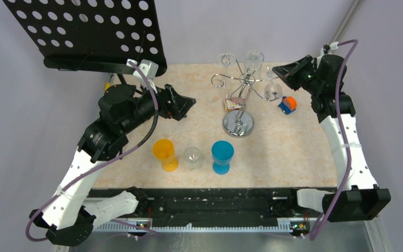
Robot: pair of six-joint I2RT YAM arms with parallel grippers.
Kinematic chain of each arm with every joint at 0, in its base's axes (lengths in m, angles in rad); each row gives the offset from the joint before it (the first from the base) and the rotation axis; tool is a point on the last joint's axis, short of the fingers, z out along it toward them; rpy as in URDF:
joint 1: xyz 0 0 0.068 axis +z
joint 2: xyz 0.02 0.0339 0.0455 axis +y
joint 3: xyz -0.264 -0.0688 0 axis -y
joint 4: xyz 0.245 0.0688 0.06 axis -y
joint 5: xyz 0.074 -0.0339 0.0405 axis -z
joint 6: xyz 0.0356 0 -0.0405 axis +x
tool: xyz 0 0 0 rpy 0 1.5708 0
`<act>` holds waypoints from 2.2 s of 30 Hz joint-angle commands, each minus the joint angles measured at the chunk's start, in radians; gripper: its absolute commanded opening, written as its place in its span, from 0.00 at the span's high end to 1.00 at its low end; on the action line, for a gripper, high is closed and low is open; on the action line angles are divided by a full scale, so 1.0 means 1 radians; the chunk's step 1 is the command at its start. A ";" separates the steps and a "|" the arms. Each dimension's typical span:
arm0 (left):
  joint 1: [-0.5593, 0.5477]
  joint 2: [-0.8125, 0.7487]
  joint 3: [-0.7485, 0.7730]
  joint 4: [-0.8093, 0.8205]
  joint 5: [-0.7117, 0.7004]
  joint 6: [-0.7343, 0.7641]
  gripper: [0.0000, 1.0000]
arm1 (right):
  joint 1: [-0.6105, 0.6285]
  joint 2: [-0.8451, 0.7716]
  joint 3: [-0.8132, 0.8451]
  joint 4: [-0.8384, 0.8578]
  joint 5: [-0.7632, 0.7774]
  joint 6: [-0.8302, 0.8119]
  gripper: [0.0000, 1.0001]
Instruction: Take the wine glass off the wine glass rack
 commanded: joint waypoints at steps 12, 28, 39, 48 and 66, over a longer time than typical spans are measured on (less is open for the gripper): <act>0.002 -0.006 0.011 0.024 -0.008 -0.002 0.12 | -0.002 0.081 0.038 0.290 -0.014 0.015 1.00; 0.002 -0.014 -0.002 0.073 0.042 0.021 0.12 | -0.002 0.013 0.141 0.142 0.267 -0.079 1.00; -0.002 0.013 -0.043 0.296 0.271 0.013 0.12 | -0.002 -0.136 0.214 -0.198 0.307 -0.097 1.00; -0.122 0.114 -0.072 0.516 0.355 0.035 0.12 | -0.002 -0.286 0.204 -0.399 0.062 -0.016 1.00; -0.384 0.392 -0.089 0.892 0.536 0.324 0.16 | 0.000 -0.513 0.063 -0.354 -0.301 0.220 1.00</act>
